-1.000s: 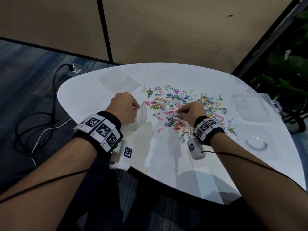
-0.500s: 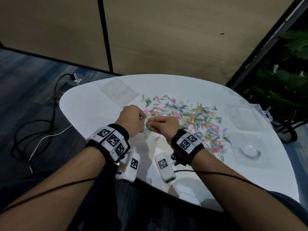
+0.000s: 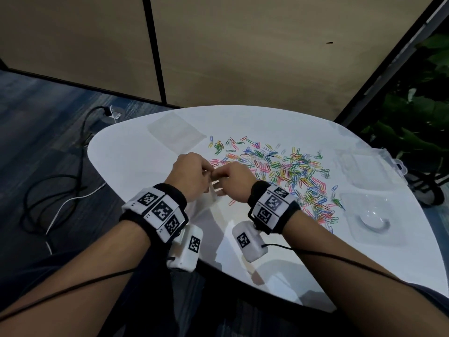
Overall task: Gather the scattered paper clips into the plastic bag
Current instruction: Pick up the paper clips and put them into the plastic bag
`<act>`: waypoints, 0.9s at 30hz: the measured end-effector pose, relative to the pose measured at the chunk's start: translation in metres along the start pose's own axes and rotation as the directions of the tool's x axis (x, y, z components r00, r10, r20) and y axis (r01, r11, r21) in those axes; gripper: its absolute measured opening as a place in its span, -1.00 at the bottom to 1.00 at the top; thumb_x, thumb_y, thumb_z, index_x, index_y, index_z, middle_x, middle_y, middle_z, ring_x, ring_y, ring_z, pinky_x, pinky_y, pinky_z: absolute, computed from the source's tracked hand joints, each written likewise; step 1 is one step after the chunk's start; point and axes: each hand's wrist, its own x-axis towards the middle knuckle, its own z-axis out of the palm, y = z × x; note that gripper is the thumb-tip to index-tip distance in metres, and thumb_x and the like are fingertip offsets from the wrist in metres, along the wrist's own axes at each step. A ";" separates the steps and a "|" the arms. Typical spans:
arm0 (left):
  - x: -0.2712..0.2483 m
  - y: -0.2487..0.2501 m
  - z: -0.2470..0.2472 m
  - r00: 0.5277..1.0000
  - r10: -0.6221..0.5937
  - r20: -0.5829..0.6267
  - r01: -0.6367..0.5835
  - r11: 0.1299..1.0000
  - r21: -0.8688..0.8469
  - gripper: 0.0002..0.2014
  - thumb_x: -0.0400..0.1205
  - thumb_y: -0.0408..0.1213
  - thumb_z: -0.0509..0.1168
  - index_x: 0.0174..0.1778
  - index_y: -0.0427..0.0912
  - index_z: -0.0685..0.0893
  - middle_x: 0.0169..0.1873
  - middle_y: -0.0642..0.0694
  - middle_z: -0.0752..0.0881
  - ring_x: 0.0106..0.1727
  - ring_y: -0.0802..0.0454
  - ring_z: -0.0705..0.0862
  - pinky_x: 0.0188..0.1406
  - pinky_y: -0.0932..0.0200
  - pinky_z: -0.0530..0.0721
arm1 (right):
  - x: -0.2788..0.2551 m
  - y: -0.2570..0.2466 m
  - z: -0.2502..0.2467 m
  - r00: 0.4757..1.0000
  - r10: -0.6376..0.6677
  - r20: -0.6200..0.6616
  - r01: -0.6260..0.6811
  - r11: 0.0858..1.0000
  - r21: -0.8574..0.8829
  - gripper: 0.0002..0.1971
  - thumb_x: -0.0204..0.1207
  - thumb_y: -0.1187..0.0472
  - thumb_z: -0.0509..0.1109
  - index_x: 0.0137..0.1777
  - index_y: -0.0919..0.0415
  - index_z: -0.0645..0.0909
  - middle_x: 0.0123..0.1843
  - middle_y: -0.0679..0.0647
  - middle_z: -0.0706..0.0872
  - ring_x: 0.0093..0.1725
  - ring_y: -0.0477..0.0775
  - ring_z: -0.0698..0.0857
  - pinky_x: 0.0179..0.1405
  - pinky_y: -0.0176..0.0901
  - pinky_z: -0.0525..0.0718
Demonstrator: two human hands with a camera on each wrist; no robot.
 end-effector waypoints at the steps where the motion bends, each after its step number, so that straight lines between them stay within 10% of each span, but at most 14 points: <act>1: 0.001 -0.001 -0.002 1.000 -0.004 -0.014 0.004 1.000 -0.002 -0.77 0.59 -0.48 0.29 -0.09 -0.18 0.86 -0.39 -0.20 0.82 -0.40 -0.04 0.83 -0.07 0.04 0.84 | 0.000 -0.003 -0.004 1.000 -0.006 -0.010 0.007 0.993 0.118 -0.62 0.52 0.59 0.09 0.02 0.40 0.74 -0.01 0.25 0.77 -0.12 0.22 0.82 -0.15 -0.06 0.83; 6: 0.004 -0.010 -0.014 0.996 -0.062 -0.070 0.062 0.998 -0.001 -0.77 0.62 -0.47 0.26 0.02 -0.25 0.83 -0.36 -0.18 0.84 -0.39 0.02 0.83 0.00 0.04 0.83 | 0.013 0.014 -0.028 0.970 0.018 -0.243 0.051 0.961 0.272 -0.56 0.52 0.60 0.01 -0.10 0.37 0.76 0.03 0.34 0.79 -0.18 0.19 0.78 -0.05 0.09 0.83; 9: 0.005 -0.013 -0.020 0.993 -0.081 -0.081 0.081 0.997 0.005 -0.77 0.61 -0.48 0.26 -0.01 -0.25 0.82 -0.37 -0.19 0.84 -0.34 0.00 0.83 0.04 0.02 0.81 | 0.025 0.045 -0.025 0.980 -0.023 -0.196 -0.021 0.975 -0.222 -0.58 0.63 0.45 0.09 0.28 0.18 0.70 0.39 0.17 0.67 0.21 0.15 0.72 0.28 -0.07 0.67; 12: 0.004 -0.012 -0.024 0.992 -0.090 -0.085 0.091 0.996 0.008 -0.77 0.62 -0.48 0.25 0.01 -0.26 0.81 -0.36 -0.23 0.83 -0.31 -0.06 0.82 0.06 -0.01 0.80 | 0.028 0.075 -0.001 0.994 -0.034 0.102 0.093 0.739 -0.667 -0.53 0.75 0.20 0.04 0.66 0.17 0.25 0.72 0.13 0.18 0.66 0.17 0.27 0.61 0.03 0.28; 17: 0.004 -0.009 -0.023 0.994 -0.087 -0.064 0.088 0.996 0.012 -0.78 0.64 -0.45 0.26 0.07 -0.27 0.79 -0.38 -0.22 0.82 -0.32 -0.07 0.82 0.07 0.01 0.80 | 0.022 0.111 0.031 0.982 -0.021 0.189 0.174 0.498 -0.849 -0.33 0.74 -0.07 -0.09 0.72 0.28 -0.15 0.75 0.18 -0.18 0.74 0.15 -0.07 0.71 0.14 -0.01; 23: 0.002 -0.004 -0.023 0.992 -0.116 -0.039 0.117 0.993 0.024 -0.77 0.62 -0.44 0.25 0.07 -0.24 0.79 -0.38 -0.18 0.82 -0.37 -0.02 0.82 0.05 0.02 0.81 | -0.021 0.136 0.007 0.962 -0.155 0.226 0.262 0.276 -0.925 -0.39 0.75 0.04 -0.10 0.72 0.22 -0.18 0.76 0.12 -0.17 0.72 0.31 -0.12 0.66 0.37 -0.06; 27: -0.003 0.005 -0.017 0.997 -0.082 -0.002 0.082 0.996 0.044 -0.78 0.65 -0.44 0.26 0.06 -0.22 0.80 -0.30 -0.18 0.82 -0.36 -0.06 0.84 0.01 0.05 0.82 | -0.013 0.151 -0.013 0.979 0.001 0.204 0.189 0.378 -0.906 -0.07 0.51 0.38 0.26 0.69 -0.04 -0.26 0.75 0.04 -0.25 0.69 0.43 -0.18 0.61 0.40 0.12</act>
